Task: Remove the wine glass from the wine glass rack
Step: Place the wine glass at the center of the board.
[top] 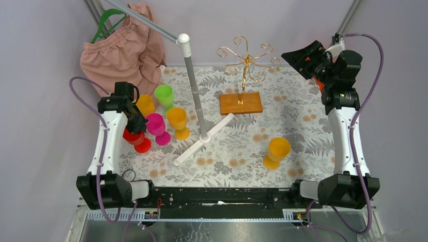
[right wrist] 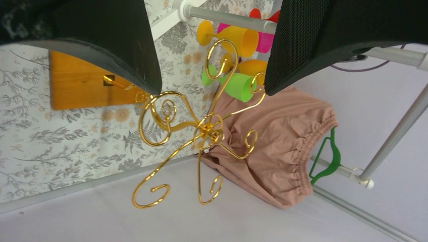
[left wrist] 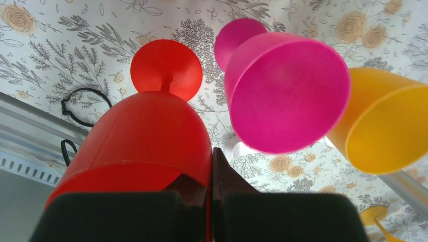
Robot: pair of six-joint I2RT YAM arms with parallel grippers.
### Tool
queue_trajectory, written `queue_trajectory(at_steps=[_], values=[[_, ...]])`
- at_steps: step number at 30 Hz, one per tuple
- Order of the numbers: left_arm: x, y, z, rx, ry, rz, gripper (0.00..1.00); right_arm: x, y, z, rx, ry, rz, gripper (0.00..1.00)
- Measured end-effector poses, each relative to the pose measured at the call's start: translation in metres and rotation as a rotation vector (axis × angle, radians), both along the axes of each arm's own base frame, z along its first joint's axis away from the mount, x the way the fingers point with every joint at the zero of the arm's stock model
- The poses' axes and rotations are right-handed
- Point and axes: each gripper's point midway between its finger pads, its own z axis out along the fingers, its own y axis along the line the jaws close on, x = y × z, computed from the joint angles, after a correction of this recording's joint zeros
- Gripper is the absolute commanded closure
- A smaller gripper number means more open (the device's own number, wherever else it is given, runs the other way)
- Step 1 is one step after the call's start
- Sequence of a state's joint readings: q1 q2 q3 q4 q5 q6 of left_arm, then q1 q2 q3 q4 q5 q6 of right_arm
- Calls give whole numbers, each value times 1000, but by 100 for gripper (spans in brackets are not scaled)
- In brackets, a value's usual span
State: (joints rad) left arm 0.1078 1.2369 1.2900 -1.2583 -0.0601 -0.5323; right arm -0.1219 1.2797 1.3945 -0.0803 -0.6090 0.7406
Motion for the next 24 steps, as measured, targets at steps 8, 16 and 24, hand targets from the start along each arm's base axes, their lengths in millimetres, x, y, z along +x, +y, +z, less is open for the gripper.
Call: queue_trajectory(at_steps=[8,16,24], values=[[14,11,-29,16,63,12,100,4,-6,-27,-17,58,-13,19],[27,21,-49,-11,40,51,100,8,-7,-36,-10,81,-14,19],[51,25,-67,-32,13,60,100,10,-8,-39,-9,87,-12,19]])
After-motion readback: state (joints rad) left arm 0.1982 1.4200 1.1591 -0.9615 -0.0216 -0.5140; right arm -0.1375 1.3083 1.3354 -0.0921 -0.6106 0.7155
